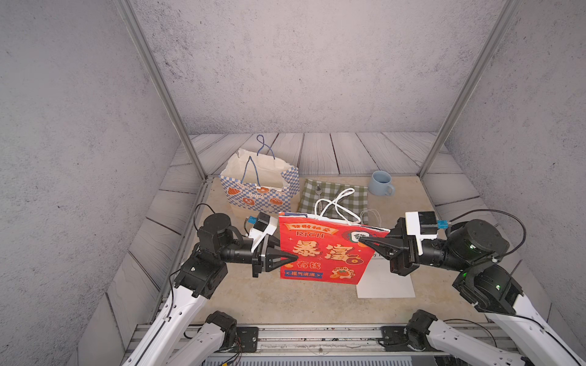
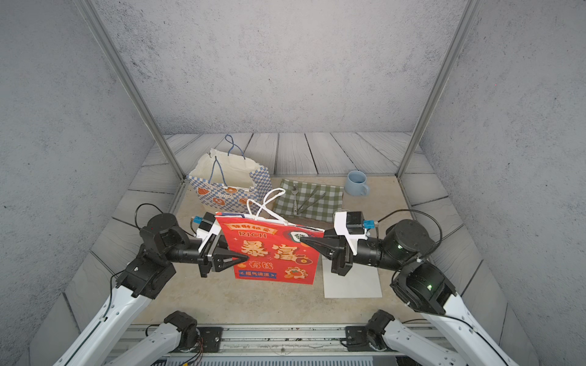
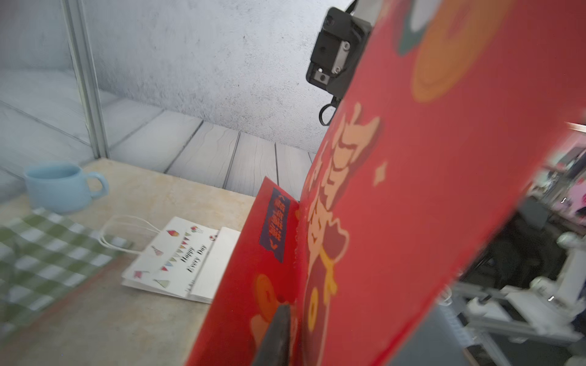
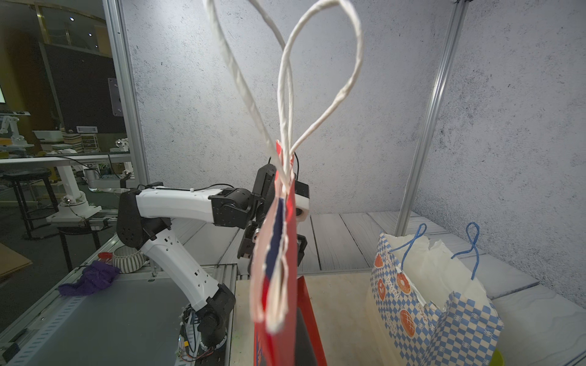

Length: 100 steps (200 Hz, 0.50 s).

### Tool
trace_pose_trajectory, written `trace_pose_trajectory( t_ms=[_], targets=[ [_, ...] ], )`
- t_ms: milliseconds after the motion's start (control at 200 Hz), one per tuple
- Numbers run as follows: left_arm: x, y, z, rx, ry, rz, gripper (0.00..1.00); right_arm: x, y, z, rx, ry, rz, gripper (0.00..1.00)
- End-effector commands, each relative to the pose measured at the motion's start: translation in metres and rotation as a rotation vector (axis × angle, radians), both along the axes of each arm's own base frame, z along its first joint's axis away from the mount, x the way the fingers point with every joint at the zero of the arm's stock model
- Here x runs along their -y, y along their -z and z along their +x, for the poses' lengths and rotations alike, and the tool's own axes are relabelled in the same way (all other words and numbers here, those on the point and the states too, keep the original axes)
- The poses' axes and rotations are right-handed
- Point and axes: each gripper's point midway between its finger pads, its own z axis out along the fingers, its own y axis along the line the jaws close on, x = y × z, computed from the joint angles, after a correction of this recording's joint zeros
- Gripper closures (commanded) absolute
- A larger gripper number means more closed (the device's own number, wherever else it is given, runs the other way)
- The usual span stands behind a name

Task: Put away the paper bag
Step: Press the paper bag.

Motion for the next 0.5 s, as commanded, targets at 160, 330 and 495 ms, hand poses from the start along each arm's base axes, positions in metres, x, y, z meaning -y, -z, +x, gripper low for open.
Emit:
trace_pose_trajectory(
  t_ms=[160,330,495],
  targets=[
    [-0.005,-0.044,0.0,0.133,-0.073,-0.085,0.3,-0.001,-0.001,0.002,-0.018,0.003,0.011,1.0],
    [-0.01,-0.072,0.007,0.251,-0.161,-0.13,0.3,-0.009,0.013,-0.002,-0.06,-0.058,-0.03,1.0],
    [-0.007,-0.094,-0.004,0.231,-0.072,-0.172,0.35,-0.013,0.019,0.002,-0.072,-0.063,-0.046,1.0]
  ],
)
